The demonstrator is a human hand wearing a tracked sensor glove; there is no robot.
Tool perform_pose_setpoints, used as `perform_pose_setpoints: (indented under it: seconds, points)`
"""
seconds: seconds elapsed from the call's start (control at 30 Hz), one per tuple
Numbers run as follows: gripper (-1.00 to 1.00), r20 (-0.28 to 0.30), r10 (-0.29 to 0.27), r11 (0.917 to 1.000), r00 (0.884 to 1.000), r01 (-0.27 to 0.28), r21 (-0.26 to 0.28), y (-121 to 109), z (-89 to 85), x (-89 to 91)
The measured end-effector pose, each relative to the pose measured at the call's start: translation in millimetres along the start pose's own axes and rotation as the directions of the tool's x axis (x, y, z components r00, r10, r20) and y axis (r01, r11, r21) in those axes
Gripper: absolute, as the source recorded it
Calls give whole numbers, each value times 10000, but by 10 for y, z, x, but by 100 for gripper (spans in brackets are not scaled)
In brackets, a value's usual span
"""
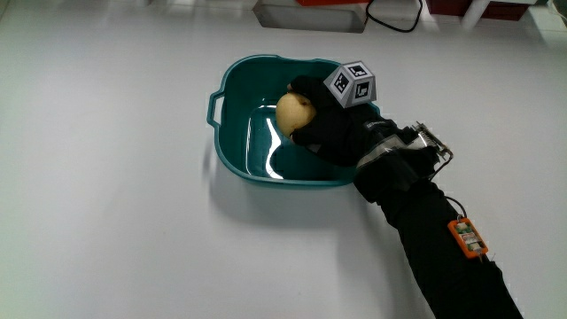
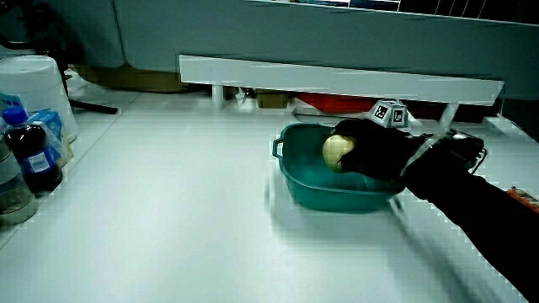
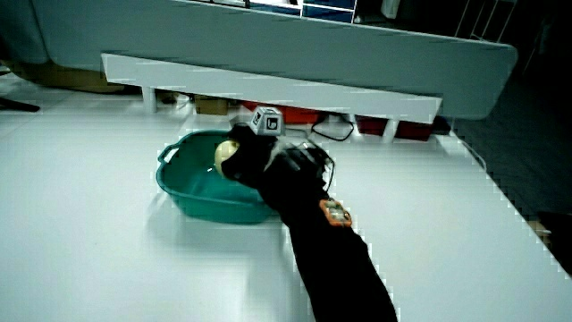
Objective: Place pear into plate
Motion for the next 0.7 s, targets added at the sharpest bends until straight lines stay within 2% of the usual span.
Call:
perform_pose_setpoints:
  seconds: [0.07,0.17,0.23,0.27,0.3,0.43,0.5,0.63,0.7]
  points:
    - [0,98,-110,9999,9999,112,-109,26,-69,12]
    - [0,600,-356,9986,9976,379,-369,77,-163,24]
    - [0,557,-421,9985,9976,440,-326,68,-172,17]
    - [0,449,-394,9978,9982,417,-524,96,-212,43]
    - [0,461,-468,9980,9978,487,-414,95,-210,37]
    - [0,694,-558,9959,9960,605,-679,138,-258,42]
    - [0,624,-515,9965,9967,554,-631,129,-230,15]
    - [0,669,-647,9941,9957,702,-832,156,-243,-2]
    - [0,545,-555,9935,9970,606,-965,175,-248,-14]
